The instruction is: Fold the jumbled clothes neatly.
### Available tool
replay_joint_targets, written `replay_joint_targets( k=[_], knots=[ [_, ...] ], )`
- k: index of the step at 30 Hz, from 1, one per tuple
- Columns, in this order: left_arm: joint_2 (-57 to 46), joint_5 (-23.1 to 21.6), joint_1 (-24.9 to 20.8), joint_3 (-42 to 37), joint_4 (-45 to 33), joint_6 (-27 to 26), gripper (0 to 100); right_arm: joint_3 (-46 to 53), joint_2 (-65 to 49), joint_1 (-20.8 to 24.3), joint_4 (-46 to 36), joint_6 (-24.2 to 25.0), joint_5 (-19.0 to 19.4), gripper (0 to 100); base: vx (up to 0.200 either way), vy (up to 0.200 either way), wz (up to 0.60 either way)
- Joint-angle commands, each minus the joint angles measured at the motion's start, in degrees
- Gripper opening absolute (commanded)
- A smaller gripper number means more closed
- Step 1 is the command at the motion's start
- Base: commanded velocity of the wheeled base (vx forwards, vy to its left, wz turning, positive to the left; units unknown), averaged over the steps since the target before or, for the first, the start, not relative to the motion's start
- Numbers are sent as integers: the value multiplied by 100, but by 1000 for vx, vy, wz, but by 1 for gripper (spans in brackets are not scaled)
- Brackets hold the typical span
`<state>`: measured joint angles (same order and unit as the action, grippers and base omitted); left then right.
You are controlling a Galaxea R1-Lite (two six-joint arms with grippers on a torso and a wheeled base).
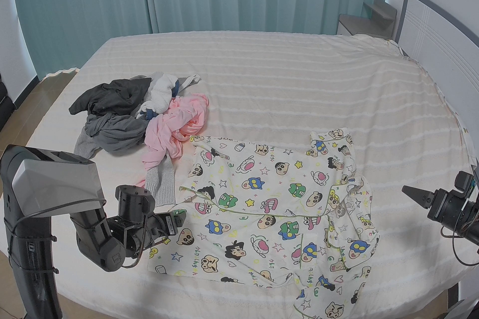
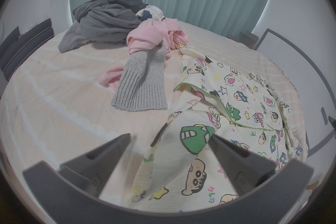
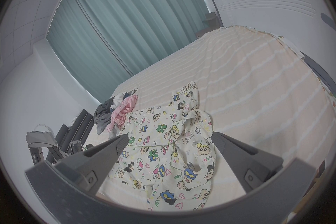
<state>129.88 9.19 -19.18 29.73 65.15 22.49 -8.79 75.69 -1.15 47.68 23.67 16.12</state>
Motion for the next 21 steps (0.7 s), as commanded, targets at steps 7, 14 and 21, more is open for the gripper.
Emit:
replay_joint_targets(
  k=[7, 14, 21],
  knots=[
    [-771, 21, 256, -152, 16, 62, 100, -378, 262, -211, -92, -65, 85, 100, 0, 0, 0],
    [-2063, -401, 221, -1031, -20, 1091, 100, -1758, 1668, -624, -1920, -504, 348, 100, 0, 0, 0],
    [-3162, -902, 186, -1804, -2, 1908, 100, -2593, 3057, -720, -2439, -1286, 1131, 100, 0, 0, 0]
  ],
)
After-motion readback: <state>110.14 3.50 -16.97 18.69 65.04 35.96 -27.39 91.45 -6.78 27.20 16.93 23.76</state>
